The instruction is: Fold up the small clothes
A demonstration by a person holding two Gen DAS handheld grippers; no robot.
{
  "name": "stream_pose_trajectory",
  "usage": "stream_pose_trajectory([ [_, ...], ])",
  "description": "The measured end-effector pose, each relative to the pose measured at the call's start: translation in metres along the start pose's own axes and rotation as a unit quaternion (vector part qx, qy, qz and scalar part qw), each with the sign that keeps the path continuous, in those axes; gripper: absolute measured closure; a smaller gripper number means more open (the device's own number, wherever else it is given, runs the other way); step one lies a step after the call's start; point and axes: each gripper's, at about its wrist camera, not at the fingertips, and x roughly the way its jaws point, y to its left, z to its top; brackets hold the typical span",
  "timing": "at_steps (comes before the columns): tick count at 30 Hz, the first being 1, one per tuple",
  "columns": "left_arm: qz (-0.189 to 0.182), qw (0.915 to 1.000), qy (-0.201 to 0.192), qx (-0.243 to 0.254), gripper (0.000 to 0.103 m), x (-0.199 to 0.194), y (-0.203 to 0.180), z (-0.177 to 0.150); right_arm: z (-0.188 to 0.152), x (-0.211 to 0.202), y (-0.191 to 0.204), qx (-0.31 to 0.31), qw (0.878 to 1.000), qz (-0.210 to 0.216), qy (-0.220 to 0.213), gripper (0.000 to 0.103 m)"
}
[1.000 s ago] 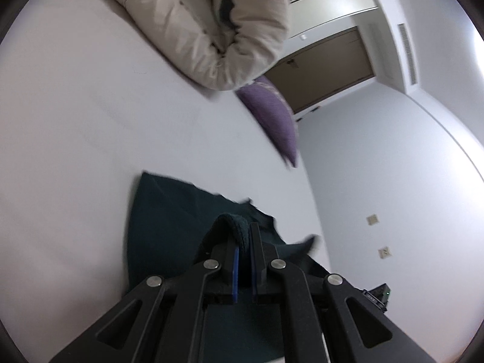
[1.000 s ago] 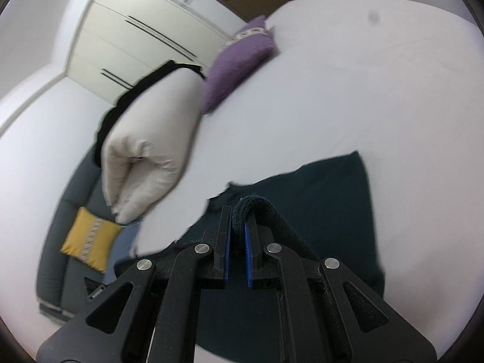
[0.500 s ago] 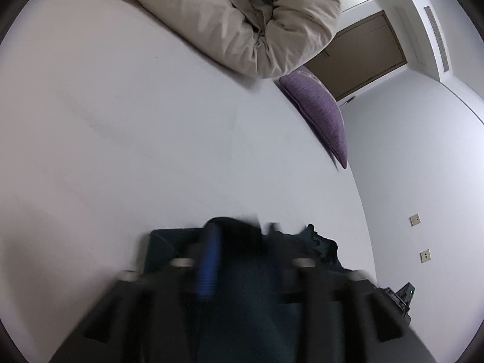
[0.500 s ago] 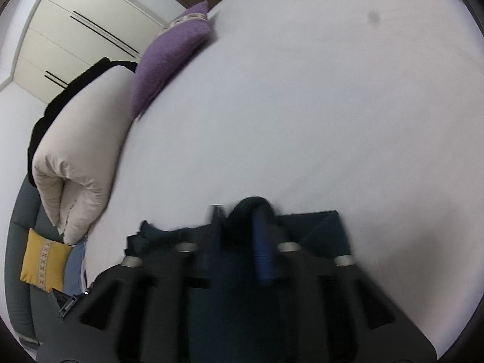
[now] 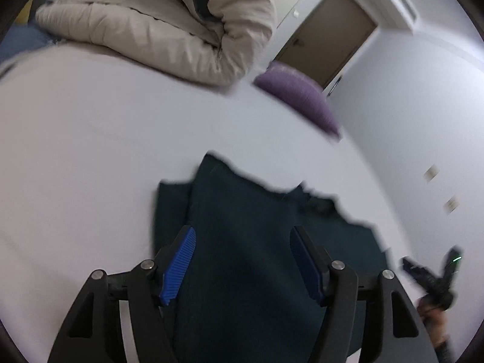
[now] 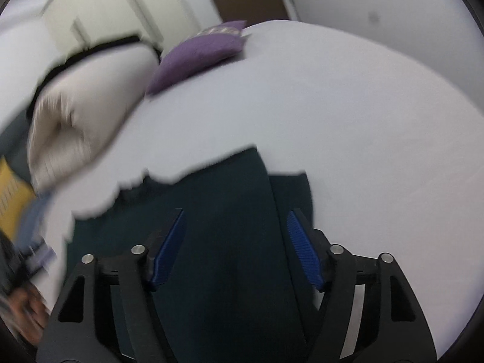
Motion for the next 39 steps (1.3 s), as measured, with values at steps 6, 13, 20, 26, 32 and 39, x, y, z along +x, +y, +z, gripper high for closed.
stream_pose_trajectory([
  [6, 0.051, 0.9984, 0.025, 0.001, 0.043, 0.003, 0.024, -0.033, -0.040, 0.007, -0.002, -0.047, 0.997, -0.051, 0.045, 0.066],
  [13, 0.048, 0.9985, 0.025, 0.007, 0.059, -0.013, 0.032, -0.055, -0.058, -0.008, -0.023, -0.006, 0.999, -0.029, 0.031, 0.074],
  [20, 0.061, 0.9974, 0.020, 0.031, 0.062, -0.024, 0.024, -0.068, -0.072, -0.024, -0.019, -0.027, 0.999, -0.023, 0.036, 0.082],
  [26, 0.064, 0.9970, 0.026, 0.033, 0.077, -0.025, 0.028, -0.068, -0.083, -0.030, -0.029, -0.018, 0.999, -0.021, 0.047, 0.096],
  [32, 0.066, 0.9966, 0.027, 0.040, 0.087, -0.030, 0.029, -0.068, -0.084, -0.040, -0.035, 0.007, 0.999, -0.013, 0.037, 0.098],
  [39, 0.064, 0.9966, 0.025, 0.044, 0.088, -0.029, 0.031, -0.073, -0.093, -0.046, -0.048, 0.029, 0.999, -0.006, 0.035, 0.098],
])
